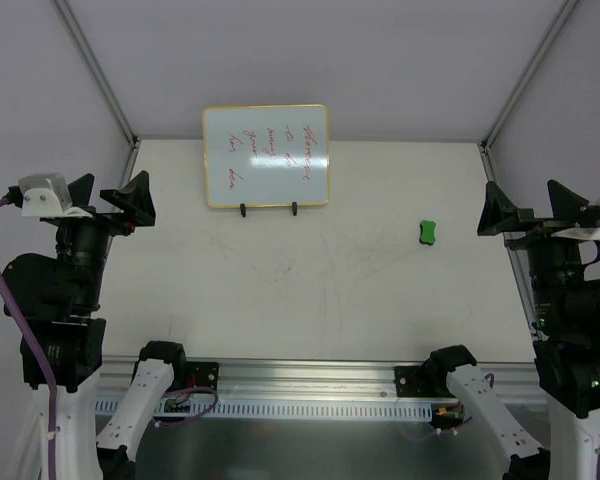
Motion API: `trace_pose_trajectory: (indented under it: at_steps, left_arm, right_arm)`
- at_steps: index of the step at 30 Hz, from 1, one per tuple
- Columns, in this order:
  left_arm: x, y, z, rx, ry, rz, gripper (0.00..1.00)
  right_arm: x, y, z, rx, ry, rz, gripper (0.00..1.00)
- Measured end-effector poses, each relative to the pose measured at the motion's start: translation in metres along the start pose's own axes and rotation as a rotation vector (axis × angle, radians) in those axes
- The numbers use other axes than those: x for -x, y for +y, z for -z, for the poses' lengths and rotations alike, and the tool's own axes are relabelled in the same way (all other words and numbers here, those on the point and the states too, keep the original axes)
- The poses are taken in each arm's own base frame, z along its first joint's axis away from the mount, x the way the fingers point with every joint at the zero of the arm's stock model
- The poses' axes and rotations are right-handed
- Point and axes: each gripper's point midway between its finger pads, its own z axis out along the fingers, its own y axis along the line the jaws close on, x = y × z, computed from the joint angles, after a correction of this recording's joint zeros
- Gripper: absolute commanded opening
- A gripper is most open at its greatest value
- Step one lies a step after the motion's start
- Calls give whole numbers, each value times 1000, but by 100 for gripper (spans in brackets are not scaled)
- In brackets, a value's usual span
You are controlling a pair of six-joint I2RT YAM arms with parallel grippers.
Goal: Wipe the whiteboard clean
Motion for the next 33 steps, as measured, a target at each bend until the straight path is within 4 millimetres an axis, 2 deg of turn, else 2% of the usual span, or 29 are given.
trace_pose_trajectory:
  at_steps: [4, 8, 11, 13, 15, 20, 25, 27, 30, 33]
  left_arm:
    - [-12, 0, -3, 1, 27, 14, 99]
    - [-34, -1, -12, -1, 88, 38, 99]
    - [-58, -3, -23, -7, 156, 64, 99]
    - [-82, -5, -35, -13, 225, 93, 99]
    - [-110, -7, -46, -13, 304, 124, 99]
    - [-192, -19, -76, -10, 552, 204, 99]
    - [-290, -53, -89, -13, 816, 176, 99]
    - [-326, -56, -92, 9, 905, 165, 99]
    - [-377, -49, -98, 82, 1021, 144, 99]
    - [-417, -43, -101, 140, 1097, 131, 95]
  right_arm:
    - [-6, 2, -4, 0, 13, -17, 99]
    - [-24, 10, -12, 25, 57, -42, 99]
    - [-43, 18, -21, 43, 111, -73, 99]
    - [-59, 23, -27, 50, 158, -99, 99]
    - [-77, 28, -33, 58, 205, -119, 99]
    - [-144, 39, -37, 55, 368, -167, 99]
    - [-205, 43, -28, 37, 515, -192, 99]
    - [-221, 45, -23, 37, 555, -199, 99]
    - [-236, 48, -17, 46, 593, -212, 99]
    - [-245, 51, -12, 51, 615, -233, 99]
